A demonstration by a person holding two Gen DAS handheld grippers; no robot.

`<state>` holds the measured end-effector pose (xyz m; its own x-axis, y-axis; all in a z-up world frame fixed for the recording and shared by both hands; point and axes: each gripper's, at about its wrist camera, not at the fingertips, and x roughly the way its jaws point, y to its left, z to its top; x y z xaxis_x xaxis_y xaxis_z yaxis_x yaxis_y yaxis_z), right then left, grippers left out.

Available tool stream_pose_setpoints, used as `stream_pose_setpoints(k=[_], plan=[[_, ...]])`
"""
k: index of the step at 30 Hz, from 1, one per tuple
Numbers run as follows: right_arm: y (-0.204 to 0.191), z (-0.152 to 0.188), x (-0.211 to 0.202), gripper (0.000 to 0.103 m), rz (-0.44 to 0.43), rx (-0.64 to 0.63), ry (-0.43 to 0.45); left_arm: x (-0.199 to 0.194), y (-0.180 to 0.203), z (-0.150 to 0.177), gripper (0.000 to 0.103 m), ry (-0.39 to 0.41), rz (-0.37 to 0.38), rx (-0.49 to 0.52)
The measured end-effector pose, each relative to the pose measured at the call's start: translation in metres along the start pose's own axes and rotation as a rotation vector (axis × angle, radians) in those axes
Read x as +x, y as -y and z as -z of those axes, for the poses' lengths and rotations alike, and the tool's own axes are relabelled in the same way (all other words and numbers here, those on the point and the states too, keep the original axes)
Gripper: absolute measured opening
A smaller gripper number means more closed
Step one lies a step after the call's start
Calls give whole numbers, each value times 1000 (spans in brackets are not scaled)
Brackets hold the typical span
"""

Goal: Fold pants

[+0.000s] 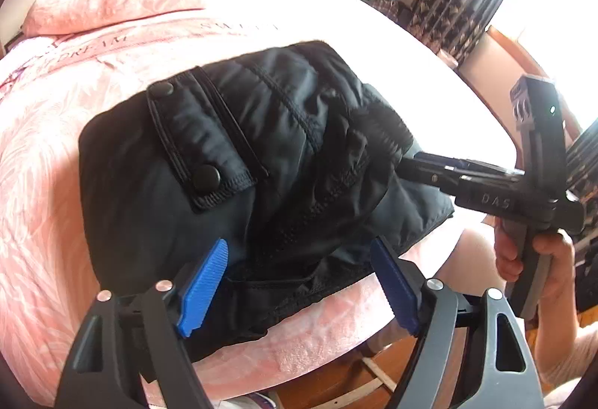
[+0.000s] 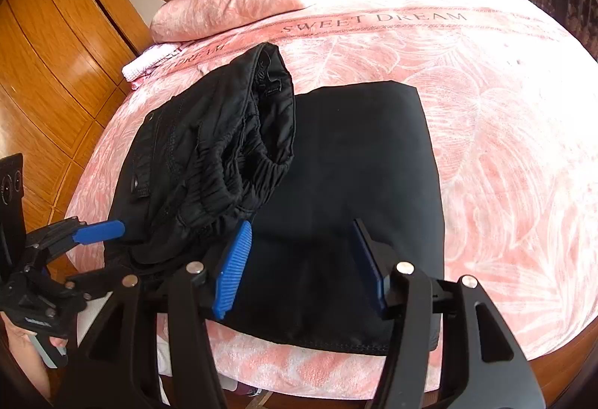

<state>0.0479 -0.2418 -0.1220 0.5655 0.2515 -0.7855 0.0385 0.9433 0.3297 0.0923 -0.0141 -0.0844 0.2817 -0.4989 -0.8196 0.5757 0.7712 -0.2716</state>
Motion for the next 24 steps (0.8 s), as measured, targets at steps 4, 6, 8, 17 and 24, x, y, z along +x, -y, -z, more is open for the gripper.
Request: stream_pose_setpoints(k=[4, 6, 8, 17, 24], plan=[[-4, -13, -10, 65, 4, -23, 28, -23, -8, -8, 99, 78, -66, -99], [-6, -22, -13, 69, 2, -27, 31, -19, -20, -11, 99, 77, -126, -153], [-7, -30, -13, 71, -9, -29, 29, -14, -34, -9, 99, 70, -170, -219], [-3, -33, -35, 76, 59, -107, 5, 19, -60, 12, 99, 45, -169, -280], [-1, -55, -25, 78, -56, -55, 9, 20, -51, 15, 99, 33, -200, -217]])
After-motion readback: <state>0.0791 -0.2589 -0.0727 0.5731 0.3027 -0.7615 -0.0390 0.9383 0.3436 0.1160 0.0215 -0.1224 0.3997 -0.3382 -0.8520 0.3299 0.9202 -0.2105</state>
